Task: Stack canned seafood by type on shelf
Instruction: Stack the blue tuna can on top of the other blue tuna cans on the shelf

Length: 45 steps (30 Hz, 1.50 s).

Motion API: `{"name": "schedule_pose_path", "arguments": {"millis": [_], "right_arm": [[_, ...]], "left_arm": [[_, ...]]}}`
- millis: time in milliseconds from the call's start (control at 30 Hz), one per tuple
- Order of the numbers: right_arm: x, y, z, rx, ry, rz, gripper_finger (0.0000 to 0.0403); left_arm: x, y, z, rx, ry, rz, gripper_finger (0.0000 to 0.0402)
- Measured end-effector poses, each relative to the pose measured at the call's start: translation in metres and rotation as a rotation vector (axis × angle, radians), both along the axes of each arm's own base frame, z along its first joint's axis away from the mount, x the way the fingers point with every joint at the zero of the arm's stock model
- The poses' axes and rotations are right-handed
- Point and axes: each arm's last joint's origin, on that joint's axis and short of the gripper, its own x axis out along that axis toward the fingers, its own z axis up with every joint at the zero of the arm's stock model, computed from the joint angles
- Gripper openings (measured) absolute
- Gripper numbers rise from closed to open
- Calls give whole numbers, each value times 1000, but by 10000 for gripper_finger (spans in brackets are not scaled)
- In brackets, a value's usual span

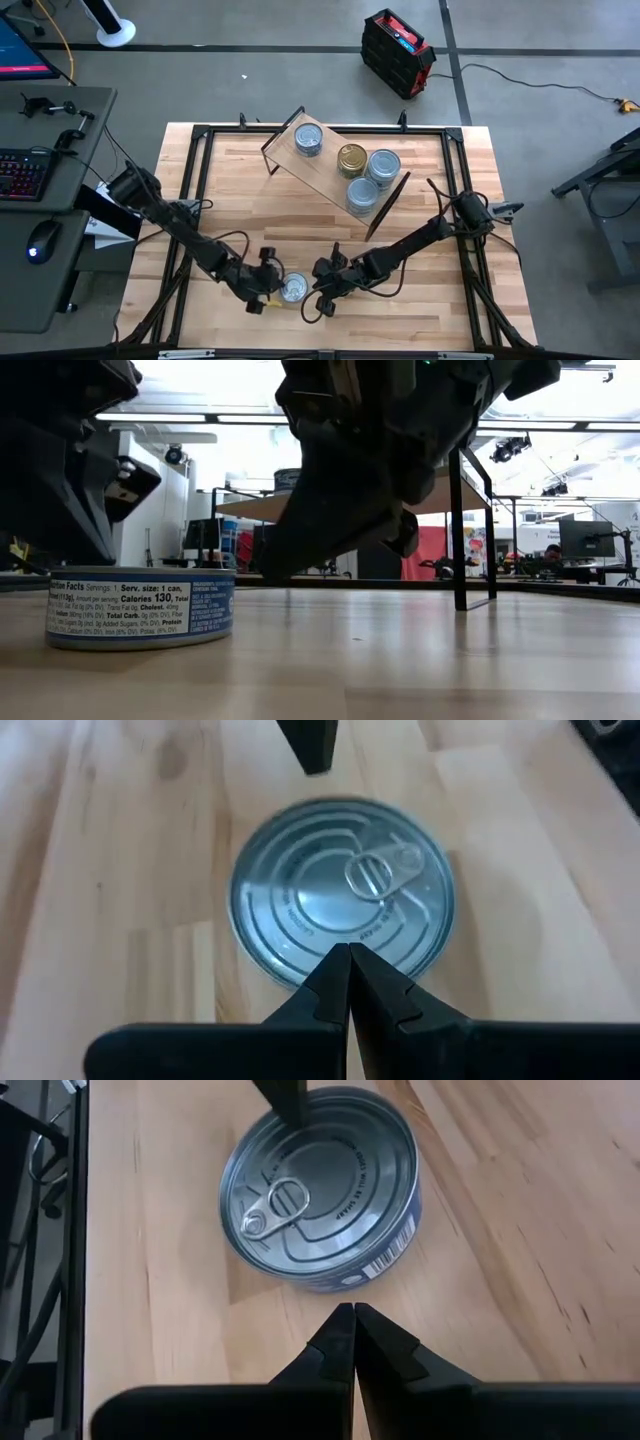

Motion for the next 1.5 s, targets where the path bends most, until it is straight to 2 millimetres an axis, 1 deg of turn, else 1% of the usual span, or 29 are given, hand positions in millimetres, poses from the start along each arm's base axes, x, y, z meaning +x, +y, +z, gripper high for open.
{"name": "schedule_pose_path", "arguments": {"millis": [167,367,467,567,700,833,933,1067,1167,1233,1333,1433,1500], "right_arm": [[-1,0,-1,-6,9,-2,0],[-1,0,-4,15,24,1,0],[-1,0,-6,17,36,-5,0],[0,0,-5,2,11,-25,0],[3,-2,-10,3,4,-34,0],[4,-4,-21,-3,29,-73,0],[3,-2,-21,-3,28,-86,0],[2,1,-20,-16,16,-92,0],[0,4,-17,-17,6,-88,0],[0,6,-11,-50,-10,-89,0],[3,13,4,-85,-54,-53,0],[10,18,20,-97,-97,-14,0],[16,19,31,-99,-157,-15,0]], "left_arm": [[3,-3,-7,-19,-3,8,1],[3,-2,-8,-11,2,11,1],[2,-1,-9,38,17,-9,1],[2,1,-10,86,14,-12,1],[4,3,-10,97,9,-17,0],[9,6,-8,74,-22,-2,0],[17,9,-10,47,-55,21,0],[23,9,-20,23,-60,43,0],[22,7,-26,37,-32,34,0],[21,6,-27,45,-25,31,0],[20,6,-24,50,-36,36,0],[21,6,-22,56,-64,52,0],[22,7,-21,75,-90,59,0]]}}
